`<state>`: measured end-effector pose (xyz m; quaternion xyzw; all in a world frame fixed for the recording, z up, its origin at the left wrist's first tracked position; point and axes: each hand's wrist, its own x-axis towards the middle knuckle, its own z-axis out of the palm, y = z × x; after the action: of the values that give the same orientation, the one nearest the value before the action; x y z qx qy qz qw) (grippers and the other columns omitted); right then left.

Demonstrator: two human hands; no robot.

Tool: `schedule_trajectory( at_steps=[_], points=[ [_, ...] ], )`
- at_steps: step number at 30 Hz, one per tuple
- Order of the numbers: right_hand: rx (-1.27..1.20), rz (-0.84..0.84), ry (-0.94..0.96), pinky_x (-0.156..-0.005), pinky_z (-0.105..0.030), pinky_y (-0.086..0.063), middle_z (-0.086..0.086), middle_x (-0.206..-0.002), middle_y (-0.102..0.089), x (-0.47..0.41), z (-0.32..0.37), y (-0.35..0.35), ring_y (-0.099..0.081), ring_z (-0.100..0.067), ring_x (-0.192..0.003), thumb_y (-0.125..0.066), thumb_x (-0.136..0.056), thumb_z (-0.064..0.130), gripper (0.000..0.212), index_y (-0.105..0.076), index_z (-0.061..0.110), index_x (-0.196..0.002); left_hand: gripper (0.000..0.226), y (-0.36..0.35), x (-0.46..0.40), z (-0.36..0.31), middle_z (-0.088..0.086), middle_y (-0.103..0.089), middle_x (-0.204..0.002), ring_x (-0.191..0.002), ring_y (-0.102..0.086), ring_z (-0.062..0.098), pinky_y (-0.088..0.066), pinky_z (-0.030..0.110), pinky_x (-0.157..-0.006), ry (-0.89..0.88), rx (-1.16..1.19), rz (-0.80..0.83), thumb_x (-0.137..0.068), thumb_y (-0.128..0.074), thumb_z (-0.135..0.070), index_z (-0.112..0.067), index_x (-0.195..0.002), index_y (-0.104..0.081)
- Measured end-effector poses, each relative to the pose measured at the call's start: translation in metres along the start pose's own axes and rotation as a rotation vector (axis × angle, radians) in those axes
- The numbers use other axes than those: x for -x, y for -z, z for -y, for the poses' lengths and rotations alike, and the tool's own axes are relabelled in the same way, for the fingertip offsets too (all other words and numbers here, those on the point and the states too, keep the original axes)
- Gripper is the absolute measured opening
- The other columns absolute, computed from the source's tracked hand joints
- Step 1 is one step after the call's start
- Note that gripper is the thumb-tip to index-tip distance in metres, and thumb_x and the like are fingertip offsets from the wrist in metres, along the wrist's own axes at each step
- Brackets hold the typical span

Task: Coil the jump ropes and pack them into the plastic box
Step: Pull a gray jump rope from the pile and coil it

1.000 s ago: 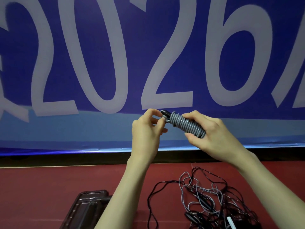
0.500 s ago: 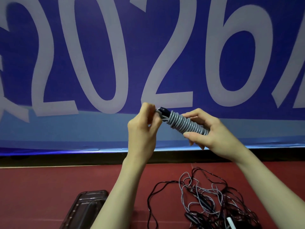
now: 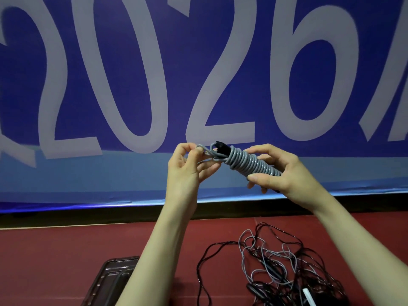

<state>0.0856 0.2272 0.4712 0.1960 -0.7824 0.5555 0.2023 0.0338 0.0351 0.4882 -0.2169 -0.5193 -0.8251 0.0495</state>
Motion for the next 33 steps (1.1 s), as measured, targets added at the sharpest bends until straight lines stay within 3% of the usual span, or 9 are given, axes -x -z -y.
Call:
schedule_trajectory(
  at_steps=[3,5,10,15,18,21,24,27,33],
  points=[
    [0.011,-0.039,-0.063,-0.057,-0.023,-0.052,-0.009,-0.088,-0.071,-0.001,-0.006,-0.002,-0.067,-0.014,-0.069,-0.074,-0.08,0.005,0.036,-0.06,0.017,-0.11,0.003,0.015,-0.005,-0.005,0.013,-0.073,-0.096,-0.092,-0.072,0.026,-0.057,0.026,-0.078,0.073,-0.078,0.15,-0.096,-0.054,-0.009,-0.01,-0.097,-0.051],
    [0.022,-0.038,-0.086,-0.06,-0.025,-0.053,-0.006,-0.088,-0.07,-0.002,-0.011,-0.005,-0.063,-0.011,-0.068,-0.076,-0.079,0.007,0.028,-0.062,0.012,-0.102,0.017,0.027,-0.009,-0.007,0.014,-0.071,-0.108,-0.104,-0.068,0.027,-0.055,0.031,-0.088,0.122,-0.146,0.234,-0.093,-0.057,-0.005,-0.009,-0.109,-0.055],
    [0.1,-0.007,-0.147,-0.064,-0.022,-0.053,-0.003,-0.089,-0.066,-0.006,-0.019,-0.009,-0.06,-0.009,-0.07,-0.08,-0.076,0.013,0.027,-0.069,0.017,-0.1,0.049,0.045,-0.01,-0.008,-0.013,-0.059,-0.131,-0.12,-0.054,0.001,-0.044,0.023,-0.099,0.031,-0.608,0.423,-0.08,-0.057,-0.008,-0.026,-0.126,-0.054],
    [0.121,0.089,-0.241,-0.062,-0.025,-0.054,0.0,-0.092,-0.067,-0.008,-0.033,-0.021,-0.065,-0.009,-0.066,-0.082,-0.075,0.015,0.03,-0.068,0.021,-0.101,0.051,0.05,-0.008,0.012,-0.014,-0.059,-0.122,-0.105,-0.055,-0.004,-0.042,0.009,-0.09,-0.067,-1.089,0.594,-0.084,-0.072,-0.017,-0.031,-0.13,-0.054],
    [0.1,0.125,-0.311,-0.074,-0.028,-0.052,0.004,-0.085,-0.072,-0.007,-0.053,-0.032,-0.067,-0.007,-0.078,-0.082,-0.074,0.022,0.028,-0.069,0.023,-0.098,0.047,0.06,-0.013,0.031,-0.008,-0.064,-0.11,-0.098,-0.058,0.008,-0.046,0.023,-0.086,-0.1,-1.296,0.608,-0.079,-0.076,-0.018,-0.025,-0.123,-0.06],
    [0.093,0.201,-0.433,-0.091,-0.022,-0.043,0.013,-0.099,-0.071,-0.004,-0.076,-0.043,-0.062,0.004,-0.098,-0.083,-0.07,0.028,0.032,-0.07,0.027,-0.1,0.043,0.079,-0.015,0.051,-0.009,-0.064,-0.103,-0.094,-0.058,0.009,-0.048,0.029,-0.085,-0.013,-1.315,0.641,-0.078,-0.076,-0.019,-0.028,-0.118,-0.062],
    [-0.13,0.279,-0.537,-0.099,-0.03,-0.046,0.003,-0.12,-0.067,0.003,-0.104,-0.058,-0.059,-0.01,-0.117,-0.083,-0.071,0.012,0.043,-0.067,0.02,-0.11,0.04,0.102,-0.015,0.07,-0.008,-0.064,-0.098,-0.09,-0.057,0.013,-0.049,0.034,-0.082,0.048,-1.344,0.642,-0.078,-0.076,-0.019,-0.028,-0.115,-0.062],
    [-0.319,0.269,-0.63,-0.082,-0.027,-0.054,-0.01,-0.122,-0.063,0.012,-0.125,-0.081,-0.064,-0.017,-0.106,-0.069,-0.077,-0.011,0.046,-0.061,0.011,-0.117,0.043,0.129,-0.012,0.087,-0.01,-0.061,-0.095,-0.089,-0.056,0.013,-0.046,0.03,-0.079,0.146,-1.365,0.63,-0.077,-0.078,-0.017,-0.026,-0.116,-0.061],
    [-0.504,0.145,-0.777,-0.07,-0.03,-0.058,-0.014,-0.1,-0.07,0.037,-0.167,-0.146,-0.07,-0.021,-0.082,-0.065,-0.081,-0.009,0.034,-0.06,0.006,-0.111,0.061,0.175,0.005,0.117,-0.003,-0.054,-0.113,-0.1,-0.053,0.015,-0.045,0.032,-0.09,0.43,-1.431,0.732,-0.078,-0.077,-0.02,-0.03,-0.131,-0.049]
  ],
)
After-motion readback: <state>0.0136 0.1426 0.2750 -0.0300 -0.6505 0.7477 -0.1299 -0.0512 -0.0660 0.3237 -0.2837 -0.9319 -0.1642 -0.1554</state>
